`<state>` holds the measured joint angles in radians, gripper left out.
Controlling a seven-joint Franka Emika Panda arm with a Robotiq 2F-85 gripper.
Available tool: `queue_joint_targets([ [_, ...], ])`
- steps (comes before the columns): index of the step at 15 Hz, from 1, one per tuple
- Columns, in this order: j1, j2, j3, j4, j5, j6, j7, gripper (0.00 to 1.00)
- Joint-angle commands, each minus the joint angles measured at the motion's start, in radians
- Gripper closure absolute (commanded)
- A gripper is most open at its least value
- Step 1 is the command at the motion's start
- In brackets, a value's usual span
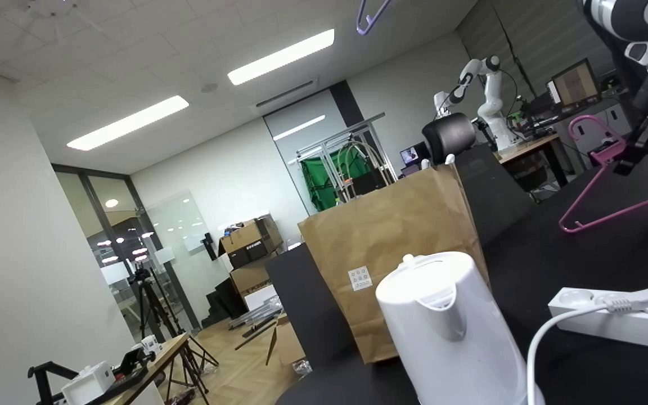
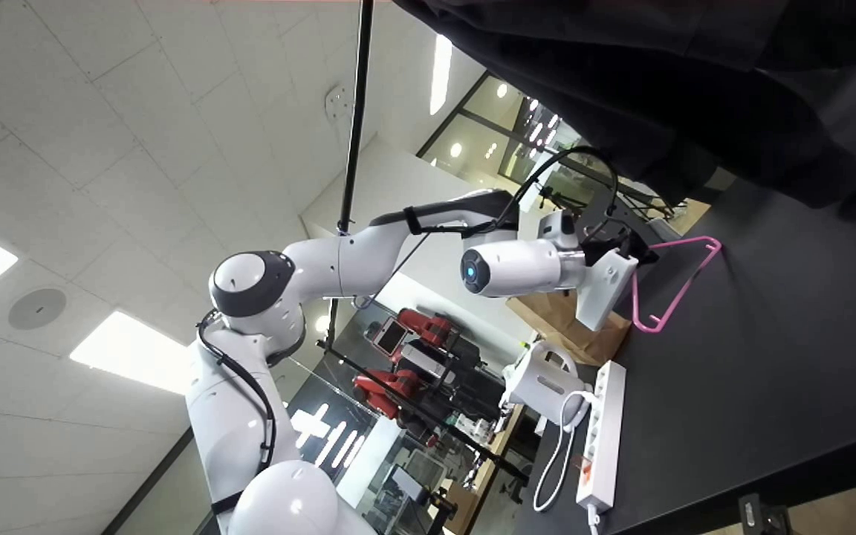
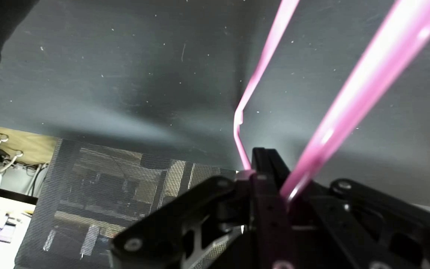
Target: Take the pink clothes hanger off the rail and place it on the table
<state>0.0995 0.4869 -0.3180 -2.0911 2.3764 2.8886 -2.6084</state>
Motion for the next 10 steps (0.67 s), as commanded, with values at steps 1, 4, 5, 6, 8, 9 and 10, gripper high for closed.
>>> queue_joint_targets([
  [1, 0.000, 0.000, -0.001, 0.000, 0.000, 0.000, 0.000, 0.96],
  [4, 0.037, 0.011, -0.049, 0.007, 0.020, -0.027, 0.000, 0.99],
  [5, 0.080, 0.026, -0.105, 0.013, 0.047, -0.064, 0.000, 0.99],
  [6, 0.116, 0.037, -0.152, 0.015, 0.067, -0.103, 0.000, 0.99],
  [8, 0.203, 0.068, -0.260, 0.012, 0.123, -0.186, 0.000, 0.99],
  [9, 0.239, 0.084, -0.303, 0.004, 0.151, -0.227, 0.000, 0.99],
  [10, 0.281, 0.104, -0.349, -0.002, 0.182, -0.264, 0.000, 0.99],
])
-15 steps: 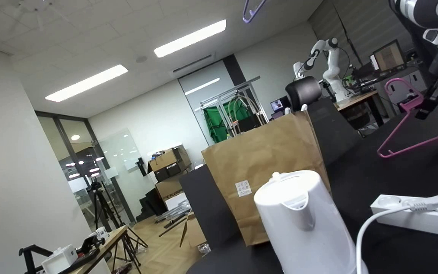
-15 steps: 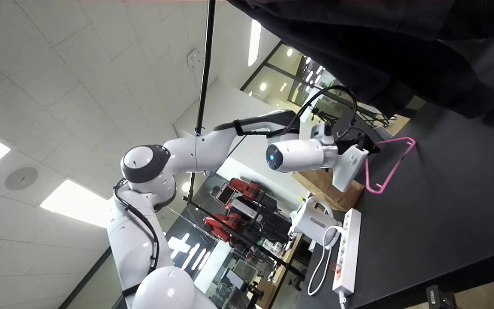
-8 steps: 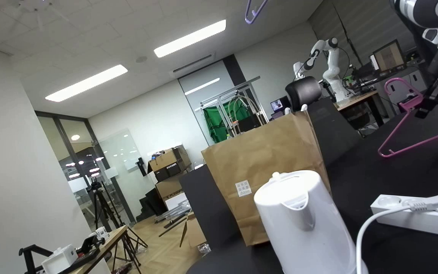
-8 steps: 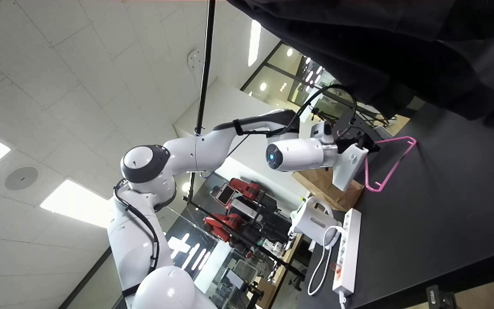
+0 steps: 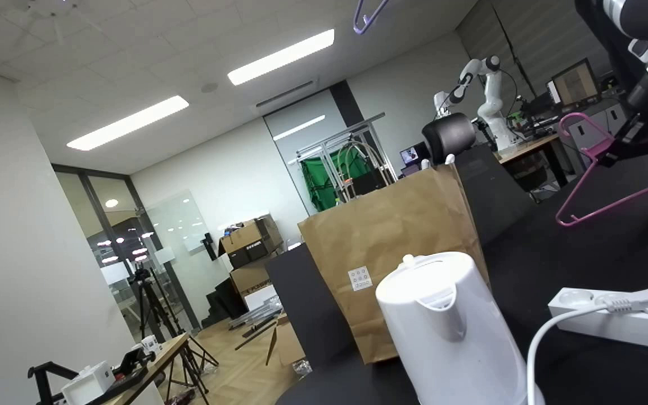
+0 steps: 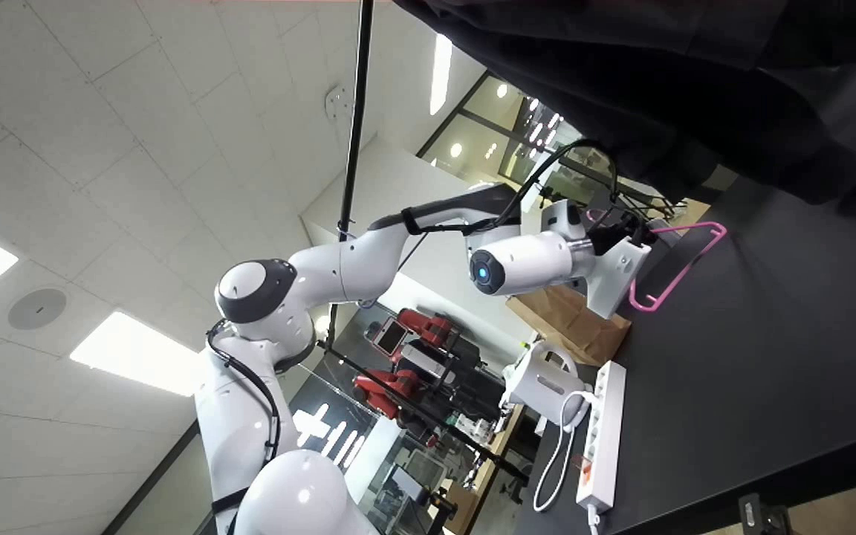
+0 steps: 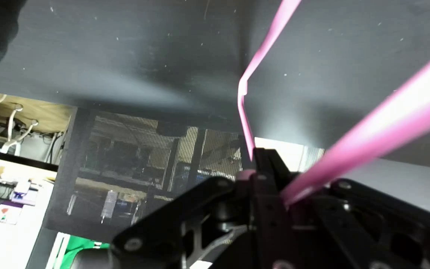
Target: Take the pink clothes hanger off the rail and place it on the table
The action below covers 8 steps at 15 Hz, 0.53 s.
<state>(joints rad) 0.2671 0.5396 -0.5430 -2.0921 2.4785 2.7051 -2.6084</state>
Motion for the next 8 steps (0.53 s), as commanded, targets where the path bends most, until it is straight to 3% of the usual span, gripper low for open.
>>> queue_joint_targets([
  [1, 0.152, 0.072, -0.166, -0.010, 0.112, -0.119, 0.000, 0.99],
  [4, 0.221, 0.131, -0.213, -0.037, 0.177, -0.181, 0.000, 0.99],
  [5, 0.188, 0.121, -0.188, -0.035, 0.134, -0.168, 0.012, 0.99],
  [8, 0.192, 0.170, -0.154, -0.033, 0.132, -0.150, 0.027, 0.99],
])
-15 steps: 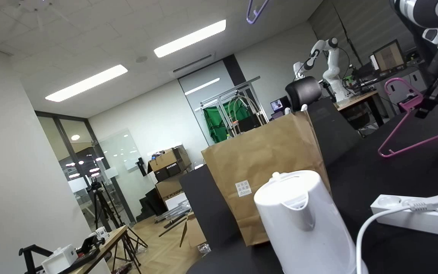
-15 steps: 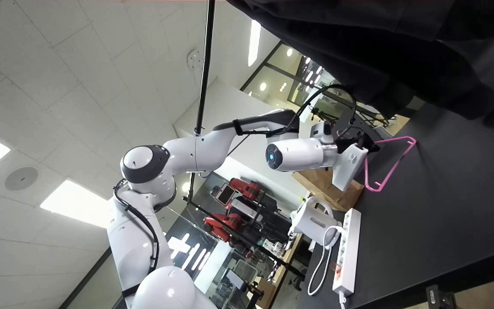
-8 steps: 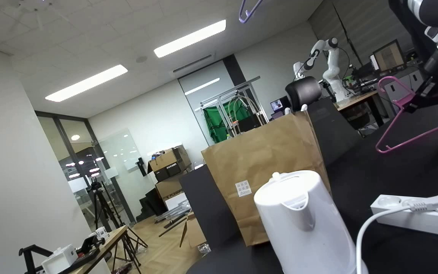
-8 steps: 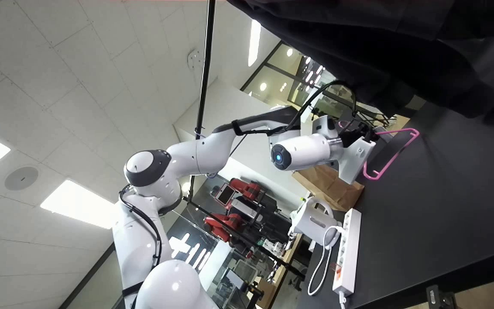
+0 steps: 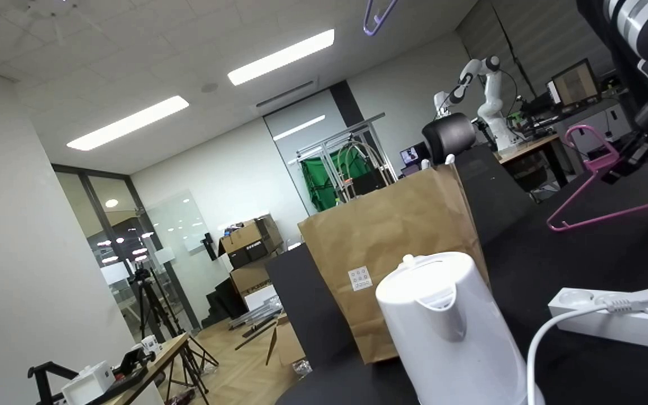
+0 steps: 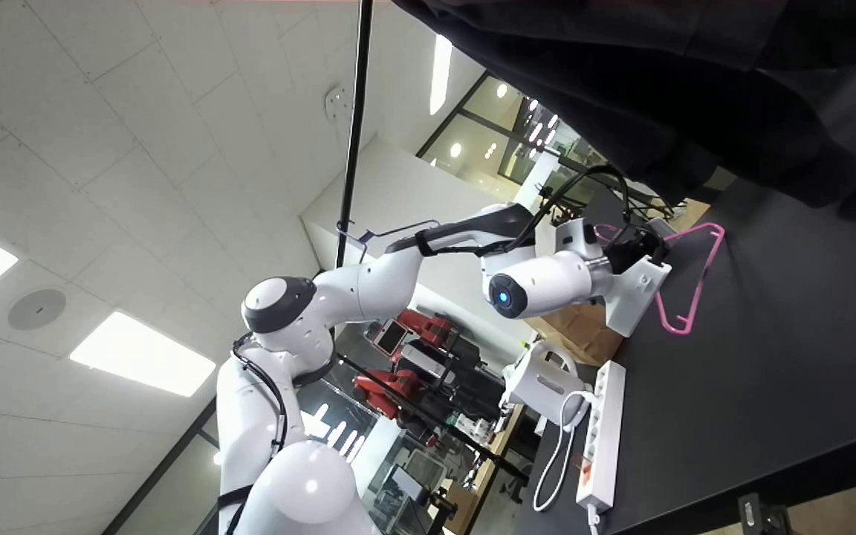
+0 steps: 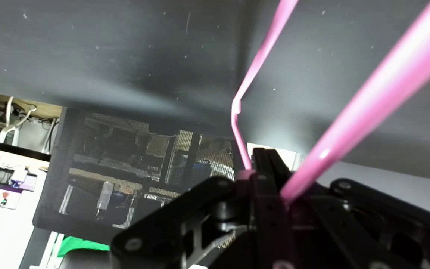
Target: Take the pink clothes hanger off the rail and place it on the table
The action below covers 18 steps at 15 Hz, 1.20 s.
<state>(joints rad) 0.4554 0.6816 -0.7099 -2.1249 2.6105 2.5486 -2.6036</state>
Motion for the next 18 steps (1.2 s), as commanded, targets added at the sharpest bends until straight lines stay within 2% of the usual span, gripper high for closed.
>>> queue_joint_targets([
  [1, 0.002, 0.039, 0.019, 0.002, 0.000, 0.008, 0.025, 0.99],
  [6, 0.000, 0.084, 0.061, 0.014, -0.002, 0.043, 0.026, 0.99],
  [14, 0.037, 0.109, 0.060, 0.040, -0.001, 0.136, 0.013, 0.99],
  [18, 0.024, 0.140, 0.090, 0.064, -0.008, 0.169, 0.027, 0.99],
])
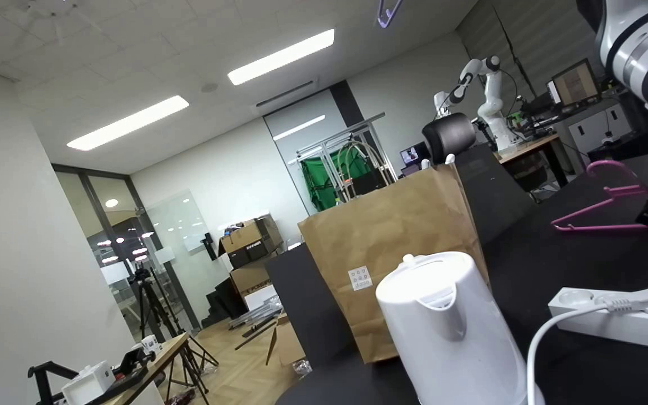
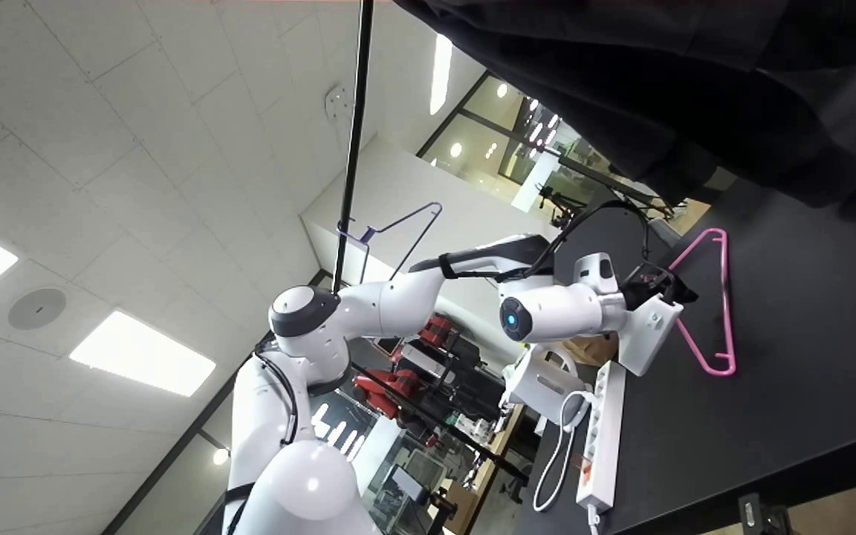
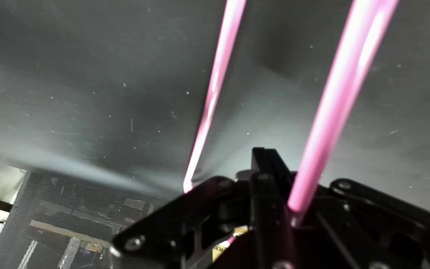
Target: Take the pink clothes hanger off the rail and place it on the table
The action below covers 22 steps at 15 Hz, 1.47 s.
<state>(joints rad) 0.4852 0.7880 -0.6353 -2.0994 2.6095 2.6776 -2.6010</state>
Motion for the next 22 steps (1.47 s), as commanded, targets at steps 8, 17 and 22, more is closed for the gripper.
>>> queue_joint_targets([
  [8, -0.070, 0.028, 0.103, 0.068, -0.030, 0.092, 0.012, 0.99],
  [17, 0.031, -0.118, -0.004, 0.010, -0.094, 0.194, -0.001, 0.24],
  [22, 0.038, -0.217, 0.003, -0.017, -0.203, 0.290, 0.007, 0.00],
])
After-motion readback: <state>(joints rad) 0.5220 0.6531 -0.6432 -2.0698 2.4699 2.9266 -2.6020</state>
